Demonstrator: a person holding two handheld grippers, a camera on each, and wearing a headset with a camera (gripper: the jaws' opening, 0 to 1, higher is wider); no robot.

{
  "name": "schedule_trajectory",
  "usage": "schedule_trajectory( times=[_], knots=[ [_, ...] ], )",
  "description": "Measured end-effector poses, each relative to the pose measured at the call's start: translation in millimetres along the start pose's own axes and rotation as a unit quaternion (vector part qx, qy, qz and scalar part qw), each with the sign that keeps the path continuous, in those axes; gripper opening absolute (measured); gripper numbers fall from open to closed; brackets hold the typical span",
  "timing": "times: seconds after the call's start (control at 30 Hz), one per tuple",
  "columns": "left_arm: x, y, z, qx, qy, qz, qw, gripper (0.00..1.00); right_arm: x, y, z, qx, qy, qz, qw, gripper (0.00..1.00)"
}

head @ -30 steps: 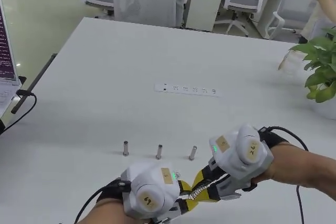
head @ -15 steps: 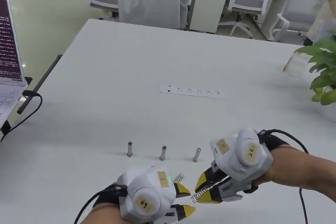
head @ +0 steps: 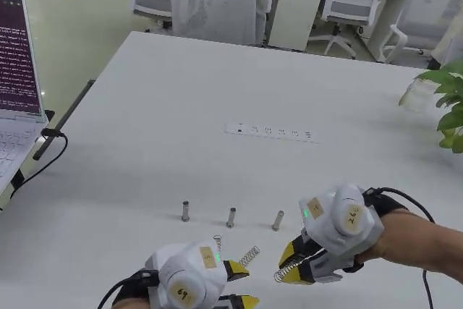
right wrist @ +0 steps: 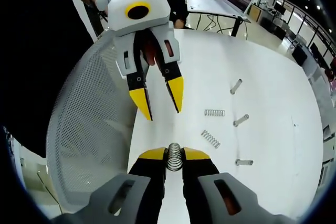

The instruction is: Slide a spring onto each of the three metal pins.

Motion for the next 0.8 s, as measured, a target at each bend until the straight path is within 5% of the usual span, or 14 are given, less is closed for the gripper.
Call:
schedule_trajectory(
  times=[0.8],
  knots=[
    [-62.1,-23.0,-50.6,-0.045,0.107,-0.006,0.9933,0.33,4.6,-4.0,31.3,0.014,-0.025,-0.019,0.9994,0.08]
  ],
)
Point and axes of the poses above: the centre of the closed fingertips' face, and the gripper's own axes: x roughly forward along the fingers, z roughly to its right, y roughly out of its top, the point moved 4 cm from there along -x, roughly backward along the fingers, and after that the axes turned 11 degrees about z, right-handed, at the moved point
